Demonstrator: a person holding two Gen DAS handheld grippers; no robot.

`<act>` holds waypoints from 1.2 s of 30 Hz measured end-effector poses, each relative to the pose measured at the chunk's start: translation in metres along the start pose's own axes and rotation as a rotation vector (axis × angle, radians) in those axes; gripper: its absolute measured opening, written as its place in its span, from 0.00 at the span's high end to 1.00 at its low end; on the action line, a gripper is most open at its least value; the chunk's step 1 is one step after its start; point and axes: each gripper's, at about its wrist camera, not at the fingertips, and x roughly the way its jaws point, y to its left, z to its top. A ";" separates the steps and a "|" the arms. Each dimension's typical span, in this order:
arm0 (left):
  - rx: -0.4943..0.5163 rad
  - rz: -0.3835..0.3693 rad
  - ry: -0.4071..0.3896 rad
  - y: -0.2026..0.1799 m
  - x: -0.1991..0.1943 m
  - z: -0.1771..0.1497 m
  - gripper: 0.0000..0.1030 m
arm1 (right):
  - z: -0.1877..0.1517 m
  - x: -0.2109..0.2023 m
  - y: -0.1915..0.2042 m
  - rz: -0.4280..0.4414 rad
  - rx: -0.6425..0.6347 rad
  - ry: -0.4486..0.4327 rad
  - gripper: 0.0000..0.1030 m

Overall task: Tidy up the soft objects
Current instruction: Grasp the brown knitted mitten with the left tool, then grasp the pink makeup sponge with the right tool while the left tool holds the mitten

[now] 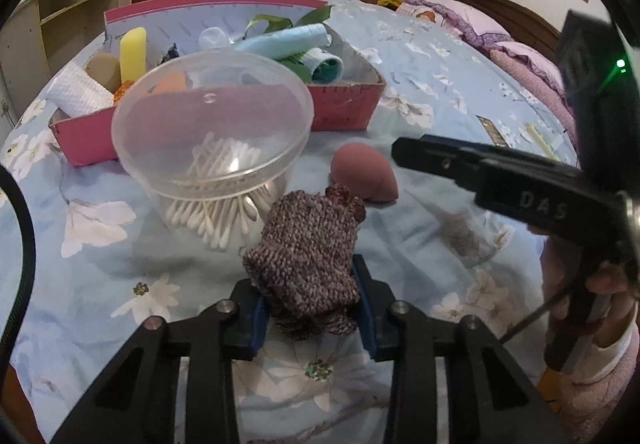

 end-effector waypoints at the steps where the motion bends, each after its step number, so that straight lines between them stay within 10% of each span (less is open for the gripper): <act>1: 0.001 -0.003 -0.002 0.000 -0.002 -0.001 0.66 | 0.000 0.002 0.001 0.001 -0.002 0.005 0.65; 36: -0.100 0.095 -0.086 0.066 -0.065 -0.017 0.67 | -0.007 0.051 0.031 0.029 -0.042 0.112 0.62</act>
